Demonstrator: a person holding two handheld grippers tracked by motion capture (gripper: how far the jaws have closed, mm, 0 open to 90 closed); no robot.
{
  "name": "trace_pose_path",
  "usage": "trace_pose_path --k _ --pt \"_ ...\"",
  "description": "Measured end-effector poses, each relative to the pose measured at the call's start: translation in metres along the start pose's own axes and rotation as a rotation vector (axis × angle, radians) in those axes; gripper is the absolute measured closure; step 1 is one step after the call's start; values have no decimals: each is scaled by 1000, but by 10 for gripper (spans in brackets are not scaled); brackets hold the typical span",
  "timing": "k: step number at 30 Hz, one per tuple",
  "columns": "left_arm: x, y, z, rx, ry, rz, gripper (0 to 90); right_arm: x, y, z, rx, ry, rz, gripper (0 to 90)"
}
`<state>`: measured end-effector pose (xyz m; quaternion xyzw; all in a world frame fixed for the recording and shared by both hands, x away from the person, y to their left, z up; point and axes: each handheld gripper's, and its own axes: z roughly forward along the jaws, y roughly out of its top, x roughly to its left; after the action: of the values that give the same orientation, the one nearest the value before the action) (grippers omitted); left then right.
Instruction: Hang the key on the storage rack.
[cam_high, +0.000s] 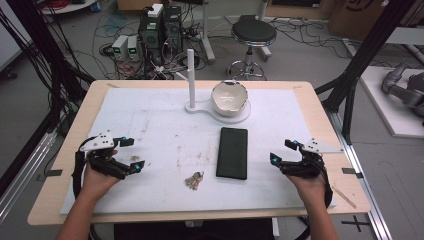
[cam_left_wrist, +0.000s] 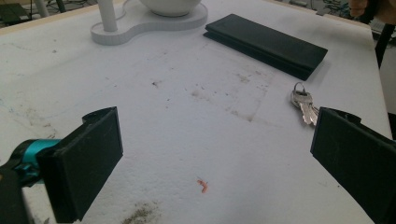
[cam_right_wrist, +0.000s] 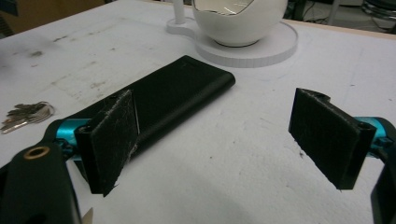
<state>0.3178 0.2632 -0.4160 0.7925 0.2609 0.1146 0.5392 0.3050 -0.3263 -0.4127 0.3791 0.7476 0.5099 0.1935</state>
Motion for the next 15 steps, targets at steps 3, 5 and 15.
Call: trace_pose_path --k 3,5,15 --pt "0 0 0 -2 -4 -1 22 0 0 1 7 19 0 162" --pt "-1 -1 -1 -4 -4 -5 22 1 1 2 1 28 -11 162" --pt "-8 2 8 -16 -62 -10 22 1 1 5 32 35 -23 162"
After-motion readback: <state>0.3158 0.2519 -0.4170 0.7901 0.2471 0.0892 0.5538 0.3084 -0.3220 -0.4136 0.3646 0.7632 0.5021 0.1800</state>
